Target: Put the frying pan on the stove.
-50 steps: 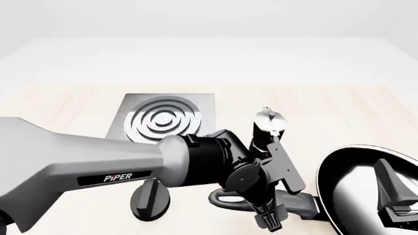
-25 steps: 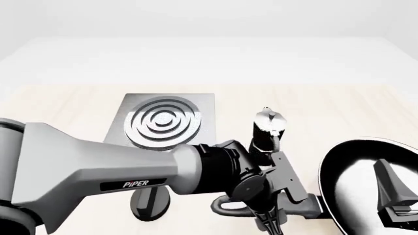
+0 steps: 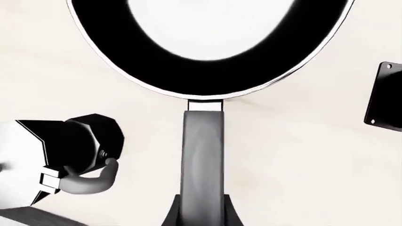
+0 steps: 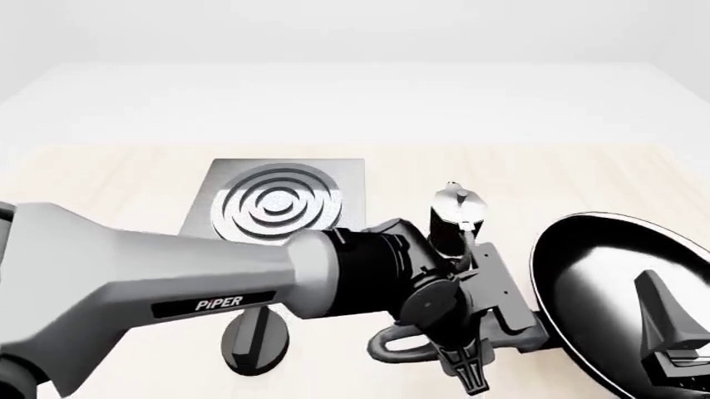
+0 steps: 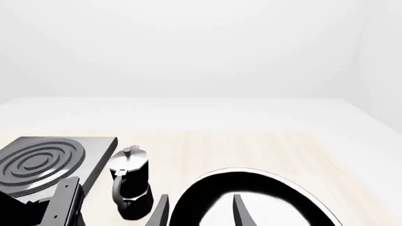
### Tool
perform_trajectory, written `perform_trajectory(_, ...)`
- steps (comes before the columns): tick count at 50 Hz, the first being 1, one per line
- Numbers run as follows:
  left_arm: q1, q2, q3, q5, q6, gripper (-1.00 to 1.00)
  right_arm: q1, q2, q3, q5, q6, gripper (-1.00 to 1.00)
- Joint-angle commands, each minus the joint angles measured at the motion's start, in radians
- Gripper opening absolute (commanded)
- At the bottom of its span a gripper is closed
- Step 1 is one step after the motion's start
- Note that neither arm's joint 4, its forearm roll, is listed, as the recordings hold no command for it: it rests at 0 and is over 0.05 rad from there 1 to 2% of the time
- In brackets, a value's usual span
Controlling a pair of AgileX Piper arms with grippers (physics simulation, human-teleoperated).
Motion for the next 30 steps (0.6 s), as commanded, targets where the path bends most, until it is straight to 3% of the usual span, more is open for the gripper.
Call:
perform_trajectory(1,0.020,-0.026,-0.057,0.027,0.022,-1.00,0.000,0.000,0.000,0.000,0.000,1.00)
perform_trajectory(30,-0.013,-0.085,-0.111,0.105,0.063,-1.00,0.000,0.000,0.000,0.000,0.000,1.00)
